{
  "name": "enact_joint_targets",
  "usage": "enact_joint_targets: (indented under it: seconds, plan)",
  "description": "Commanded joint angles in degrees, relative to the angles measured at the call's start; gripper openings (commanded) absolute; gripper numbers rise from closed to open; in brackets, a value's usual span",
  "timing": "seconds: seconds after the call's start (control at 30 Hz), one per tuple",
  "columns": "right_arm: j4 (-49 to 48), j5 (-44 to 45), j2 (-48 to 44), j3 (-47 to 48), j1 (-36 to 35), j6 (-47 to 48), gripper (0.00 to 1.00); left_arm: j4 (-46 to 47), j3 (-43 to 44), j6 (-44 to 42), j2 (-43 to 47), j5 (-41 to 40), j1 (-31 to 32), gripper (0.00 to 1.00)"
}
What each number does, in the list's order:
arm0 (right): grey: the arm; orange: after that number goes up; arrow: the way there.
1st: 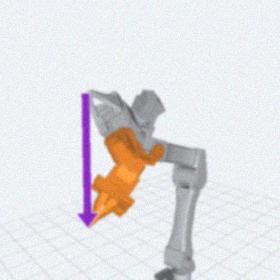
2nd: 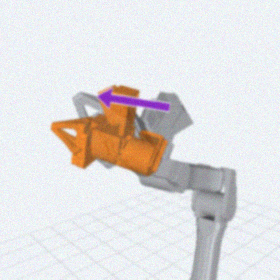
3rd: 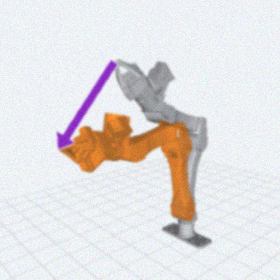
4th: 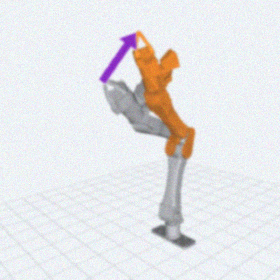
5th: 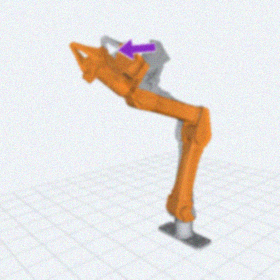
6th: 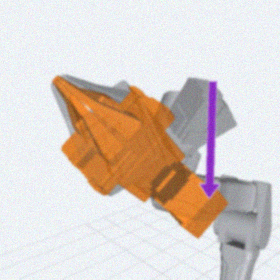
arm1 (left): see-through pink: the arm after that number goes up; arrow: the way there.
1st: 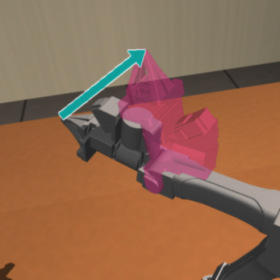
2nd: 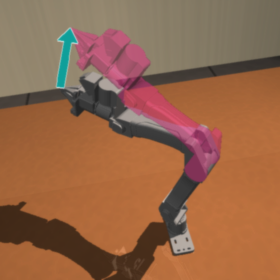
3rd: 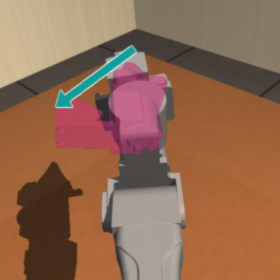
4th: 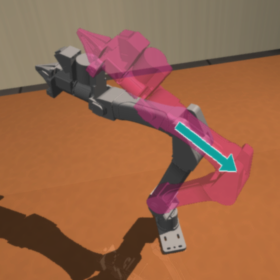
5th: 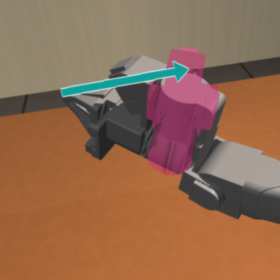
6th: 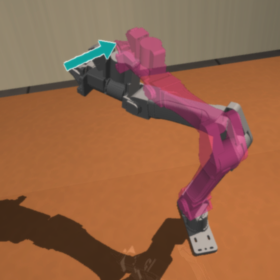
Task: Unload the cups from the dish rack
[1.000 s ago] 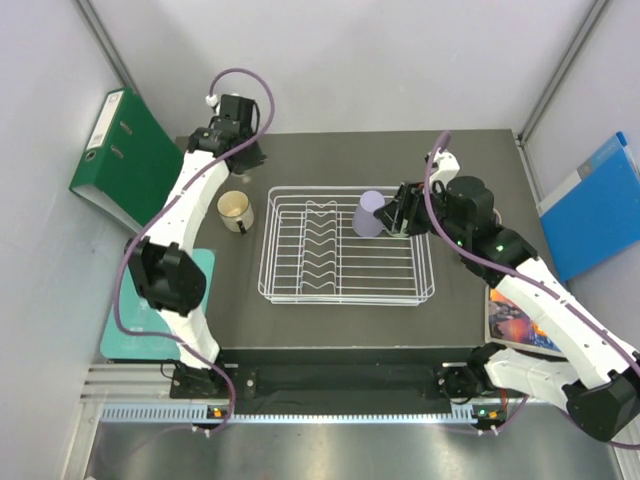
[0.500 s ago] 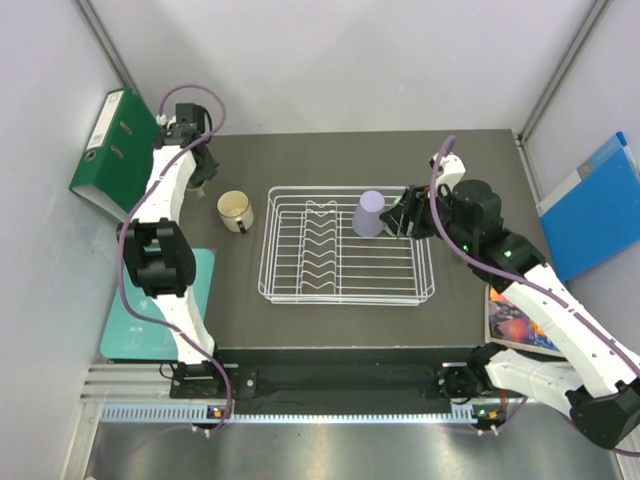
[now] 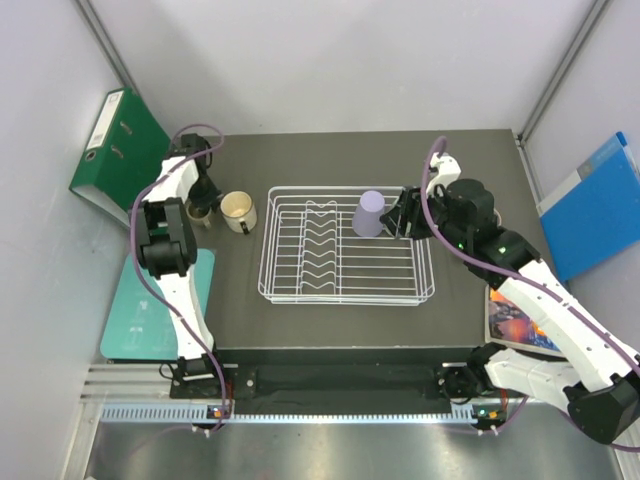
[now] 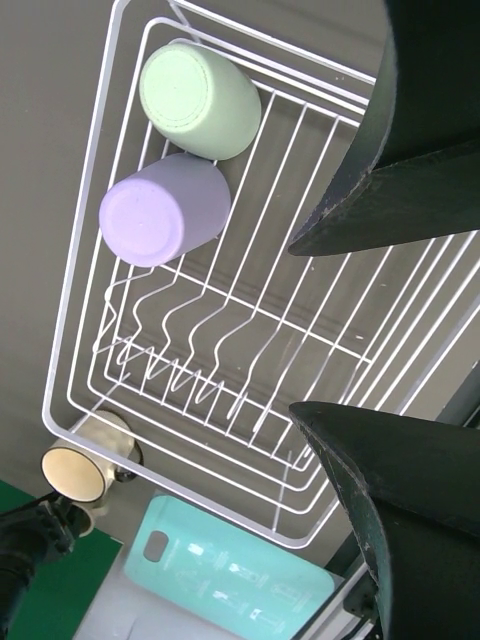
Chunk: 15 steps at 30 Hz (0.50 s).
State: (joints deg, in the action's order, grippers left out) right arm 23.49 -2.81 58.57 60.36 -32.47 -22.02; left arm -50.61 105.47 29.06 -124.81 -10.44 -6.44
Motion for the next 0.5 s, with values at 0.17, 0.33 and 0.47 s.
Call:
enact_joint_targets:
  seconds: [0.17,0.33,0.47]
  plan:
    - [-1.07,1.67,0.05,0.46,0.04,0.31,0.60,2.62,-4.22,1.26,-0.52,3.32,0.28,0.00]
    - [-1.95,1.05,0.76,0.20,-0.05,-0.39,0.60,2.62,-3.70,1.61,0.71,3.23,0.20,0.21]
    - [-2.57,0.53,1.20,-0.06,0.04,-0.48,0.60,2.10,-2.29,1.79,2.47,2.09,0.20,0.46]
